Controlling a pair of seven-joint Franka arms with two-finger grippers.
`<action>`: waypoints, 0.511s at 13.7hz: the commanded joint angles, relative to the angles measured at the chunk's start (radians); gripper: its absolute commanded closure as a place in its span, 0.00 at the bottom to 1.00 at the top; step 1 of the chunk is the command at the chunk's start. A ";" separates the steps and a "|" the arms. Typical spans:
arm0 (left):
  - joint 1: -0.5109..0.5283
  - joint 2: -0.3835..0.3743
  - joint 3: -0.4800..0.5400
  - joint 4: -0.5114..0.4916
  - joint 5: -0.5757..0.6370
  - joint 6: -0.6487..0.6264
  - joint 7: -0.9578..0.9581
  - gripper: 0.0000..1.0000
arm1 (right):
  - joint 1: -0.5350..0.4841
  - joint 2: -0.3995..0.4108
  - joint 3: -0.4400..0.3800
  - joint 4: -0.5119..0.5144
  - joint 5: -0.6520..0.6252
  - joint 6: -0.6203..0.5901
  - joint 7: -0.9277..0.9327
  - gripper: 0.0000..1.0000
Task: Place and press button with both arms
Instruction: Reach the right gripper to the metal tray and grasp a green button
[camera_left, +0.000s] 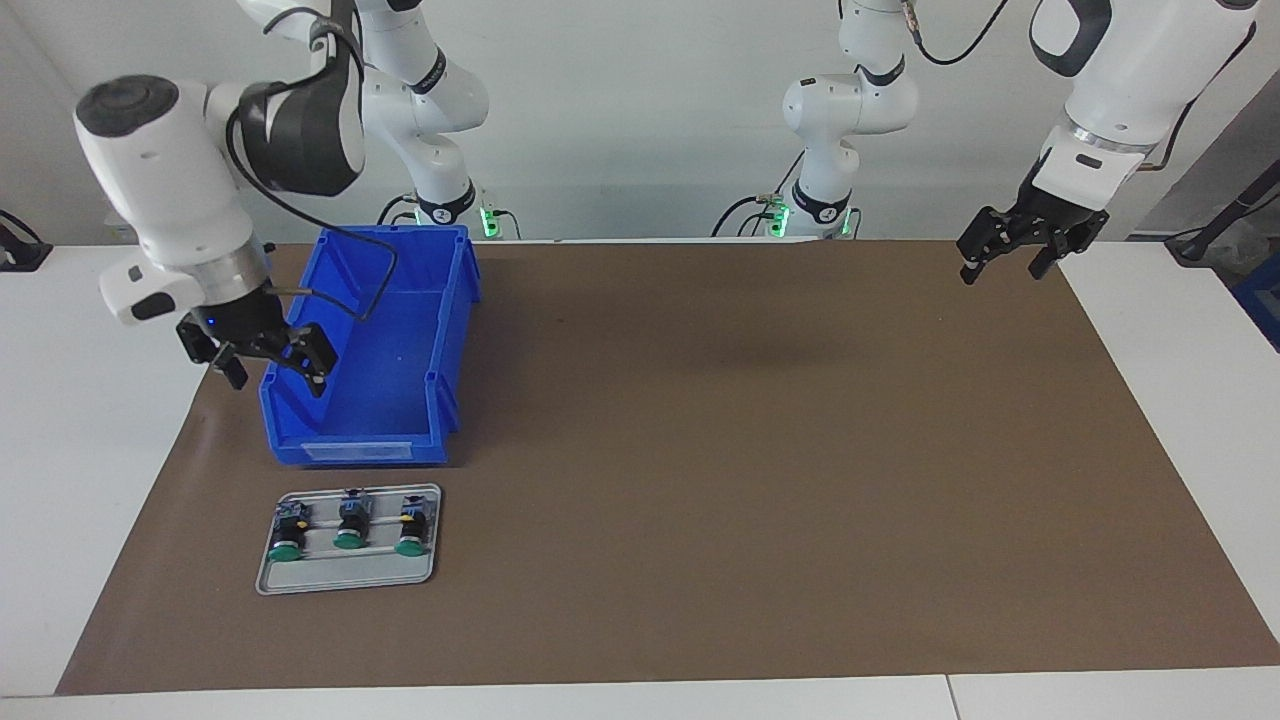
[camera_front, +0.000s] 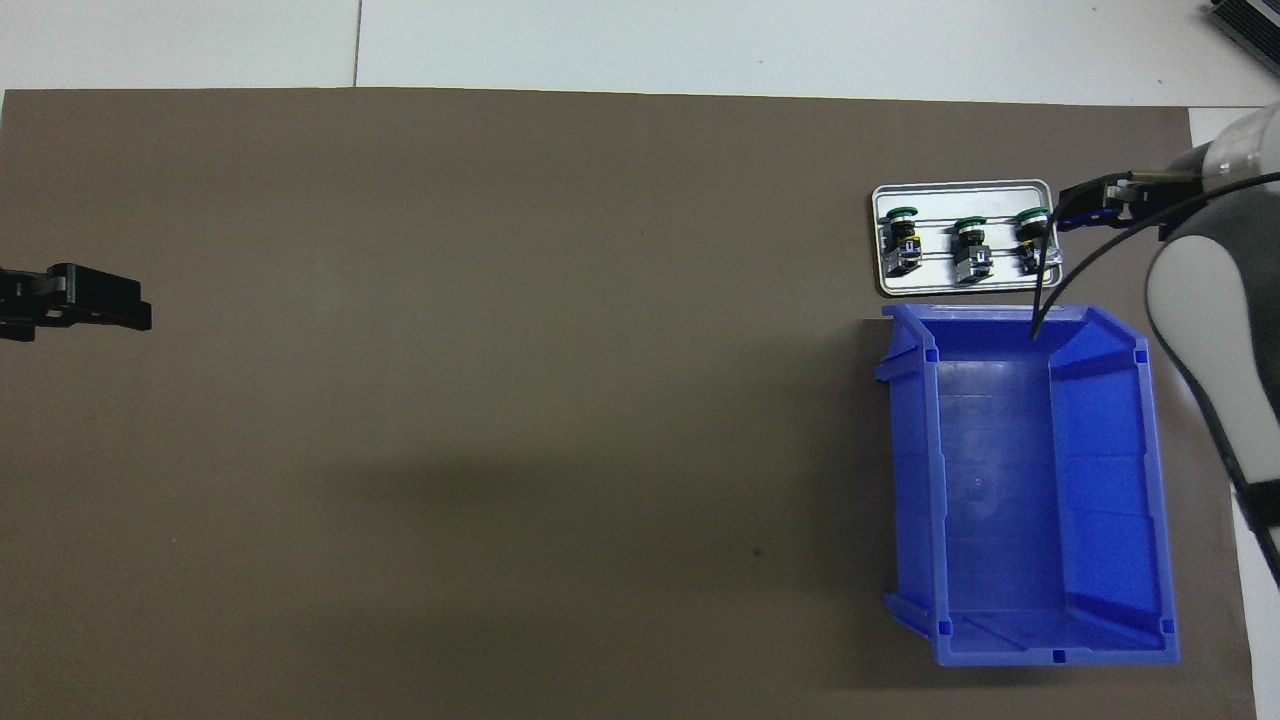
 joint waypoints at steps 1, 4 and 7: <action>0.005 -0.023 -0.002 -0.019 0.002 -0.008 -0.005 0.01 | -0.019 0.131 0.015 0.064 0.053 0.109 -0.047 0.00; 0.005 -0.023 -0.001 -0.019 0.002 -0.010 -0.005 0.01 | -0.024 0.213 0.015 0.040 0.121 0.227 -0.142 0.00; 0.004 -0.026 -0.001 -0.019 0.002 -0.005 -0.005 0.01 | -0.024 0.244 0.015 -0.057 0.121 0.323 -0.168 0.00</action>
